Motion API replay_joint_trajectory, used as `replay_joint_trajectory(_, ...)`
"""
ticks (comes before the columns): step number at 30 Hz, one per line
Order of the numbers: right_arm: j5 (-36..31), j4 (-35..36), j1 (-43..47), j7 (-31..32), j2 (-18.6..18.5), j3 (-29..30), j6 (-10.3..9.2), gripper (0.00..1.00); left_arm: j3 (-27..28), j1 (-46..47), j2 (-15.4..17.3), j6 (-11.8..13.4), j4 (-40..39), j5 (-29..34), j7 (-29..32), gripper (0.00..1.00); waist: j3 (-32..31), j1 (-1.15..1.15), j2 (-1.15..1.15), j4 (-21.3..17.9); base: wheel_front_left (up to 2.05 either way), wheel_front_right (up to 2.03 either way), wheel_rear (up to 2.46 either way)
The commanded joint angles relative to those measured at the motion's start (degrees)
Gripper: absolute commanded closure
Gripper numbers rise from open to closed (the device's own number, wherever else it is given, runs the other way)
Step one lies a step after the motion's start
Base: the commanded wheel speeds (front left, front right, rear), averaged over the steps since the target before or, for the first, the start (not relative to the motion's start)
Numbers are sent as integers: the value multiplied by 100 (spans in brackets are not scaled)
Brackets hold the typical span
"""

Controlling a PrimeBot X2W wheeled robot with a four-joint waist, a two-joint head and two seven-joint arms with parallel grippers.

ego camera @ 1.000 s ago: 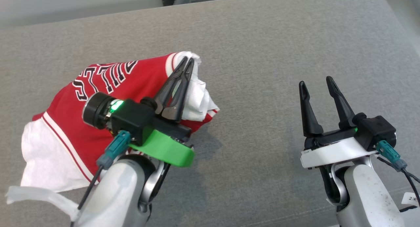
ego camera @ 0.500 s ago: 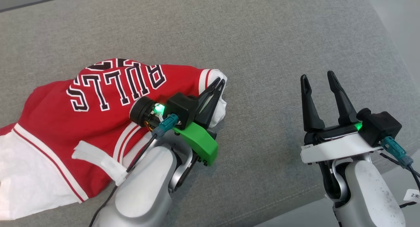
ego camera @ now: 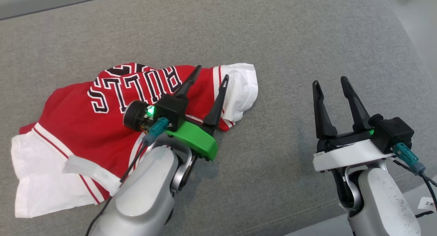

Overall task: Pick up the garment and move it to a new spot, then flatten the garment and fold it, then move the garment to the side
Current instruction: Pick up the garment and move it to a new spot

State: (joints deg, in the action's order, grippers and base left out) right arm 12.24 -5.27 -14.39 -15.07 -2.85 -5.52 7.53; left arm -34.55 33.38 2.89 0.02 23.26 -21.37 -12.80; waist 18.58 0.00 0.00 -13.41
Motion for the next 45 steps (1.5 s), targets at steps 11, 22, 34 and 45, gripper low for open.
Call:
replay_joint_trajectory(11, -334, -147, 222, -32, -12, 94, -8, 0, 1108, -634, 627, 572, -383, -267, -219, 0, -728, 0, 0, 803, 0, 0, 0)
replay_joint_trajectory(22, -412, -301, 440, -26, -96, 195, -8, 0, 1956, -1794, 1175, 877, -1301, -218, -230, 0, -1172, 0, 0, 1087, 0, 0, 0)
replay_joint_trajectory(34, -336, -410, 747, 26, -114, 233, -8, 0, 1882, -2603, 1331, 930, -1826, -208, -125, 0, -1530, 0, 0, 1063, 0, 0, 0)
replay_joint_trajectory(45, -286, -331, 974, 88, -84, 271, -8, 0, 1786, -2928, 1407, 1023, -1906, -215, 32, 0, -1700, 0, 0, 1034, 0, 0, 0)
